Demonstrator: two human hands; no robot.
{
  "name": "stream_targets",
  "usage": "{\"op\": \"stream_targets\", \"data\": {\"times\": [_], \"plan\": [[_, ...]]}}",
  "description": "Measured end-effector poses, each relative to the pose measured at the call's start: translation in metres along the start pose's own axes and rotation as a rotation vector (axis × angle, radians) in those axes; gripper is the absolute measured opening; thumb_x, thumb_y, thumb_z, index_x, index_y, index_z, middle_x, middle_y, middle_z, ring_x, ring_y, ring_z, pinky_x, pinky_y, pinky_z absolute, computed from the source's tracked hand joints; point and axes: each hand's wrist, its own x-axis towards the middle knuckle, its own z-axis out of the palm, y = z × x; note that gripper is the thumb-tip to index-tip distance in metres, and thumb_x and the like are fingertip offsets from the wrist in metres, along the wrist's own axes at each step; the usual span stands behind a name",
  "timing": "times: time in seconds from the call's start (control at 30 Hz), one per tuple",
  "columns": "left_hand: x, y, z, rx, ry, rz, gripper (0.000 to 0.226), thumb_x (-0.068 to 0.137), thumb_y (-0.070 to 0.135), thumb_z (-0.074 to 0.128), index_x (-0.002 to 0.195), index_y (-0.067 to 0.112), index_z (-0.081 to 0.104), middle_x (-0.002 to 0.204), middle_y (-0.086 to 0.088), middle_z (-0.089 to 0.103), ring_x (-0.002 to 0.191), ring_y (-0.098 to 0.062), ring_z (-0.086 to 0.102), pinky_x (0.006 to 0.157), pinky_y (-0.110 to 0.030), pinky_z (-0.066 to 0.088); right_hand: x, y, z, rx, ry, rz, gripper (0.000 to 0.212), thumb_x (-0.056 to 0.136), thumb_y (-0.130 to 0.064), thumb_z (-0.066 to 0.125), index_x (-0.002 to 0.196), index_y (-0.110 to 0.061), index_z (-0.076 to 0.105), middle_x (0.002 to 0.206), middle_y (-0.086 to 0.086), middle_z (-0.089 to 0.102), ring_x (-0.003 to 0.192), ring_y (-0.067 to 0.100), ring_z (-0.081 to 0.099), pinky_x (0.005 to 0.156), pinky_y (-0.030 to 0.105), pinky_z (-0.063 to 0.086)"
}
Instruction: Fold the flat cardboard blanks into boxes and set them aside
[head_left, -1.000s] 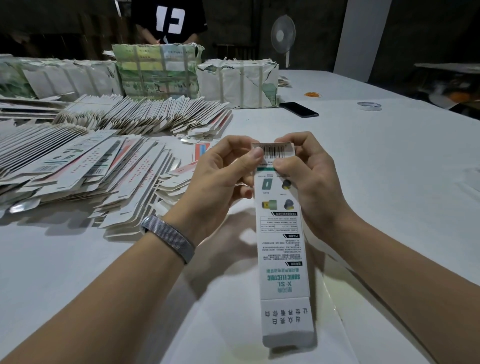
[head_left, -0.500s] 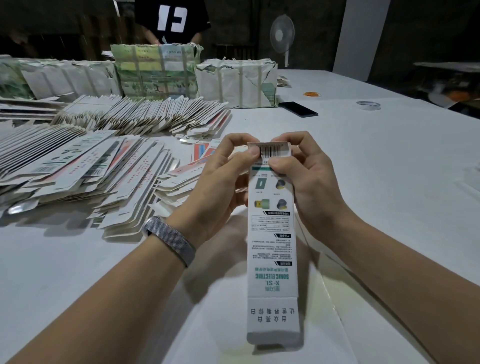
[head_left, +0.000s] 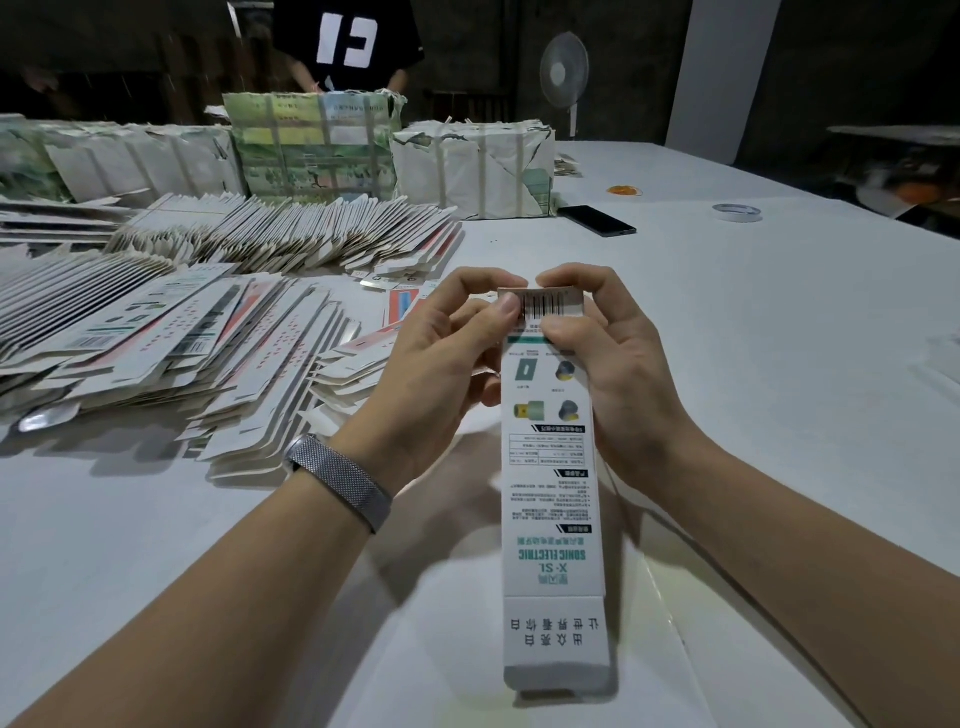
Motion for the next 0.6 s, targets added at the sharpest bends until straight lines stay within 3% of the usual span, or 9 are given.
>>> {"op": "stream_targets", "data": {"times": [0.2,0.3,0.4,0.6], "plan": [[-0.0022,-0.0007,0.0036,0.0,-0.003,0.015,0.009,0.094,0.026,0.066,0.101,0.023,0.068,0.081,-0.007,0.062,0.064,-0.015,0.058,0.064,-0.035,0.035,0.0011,-0.0013,-0.0034,0.003,0.023,-0.011,0.017,0.087,-0.006,0.054,0.094,-0.019,0.061,0.09,0.017,0.061,0.073,0.029,0.064,0.062,0.036,0.056],[-0.0023,-0.0006,0.006,0.005,0.023,0.013,0.019,0.086,0.03,0.063,0.102,0.021,0.068,0.078,-0.005,0.063,0.063,-0.014,0.059,0.064,-0.034,0.037,0.0018,-0.001,-0.0031,0.01,0.038,-0.014,0.015,0.088,-0.005,0.055,0.092,-0.018,0.06,0.092,0.021,0.059,0.073,0.031,0.062,0.062,0.035,0.055],[-0.0023,-0.0011,0.008,0.008,0.044,0.002,0.011,0.094,0.024,0.06,0.097,0.025,0.071,0.079,-0.004,0.065,0.066,-0.017,0.06,0.064,-0.035,0.037,0.0024,-0.0011,-0.0038,0.007,0.038,-0.024,0.019,0.093,-0.001,0.055,0.09,-0.02,0.061,0.091,0.017,0.06,0.074,0.031,0.063,0.063,0.035,0.055],[-0.0031,0.0012,0.0093,0.031,0.059,0.017,0.023,0.101,0.009,0.055,0.091,0.022,0.07,0.08,-0.007,0.067,0.067,-0.016,0.062,0.063,-0.037,0.037,0.0019,0.0012,-0.0025,-0.011,0.052,-0.016,0.003,0.093,-0.021,0.056,0.091,-0.021,0.058,0.08,0.009,0.065,0.069,0.025,0.069,0.062,0.039,0.058]]}}
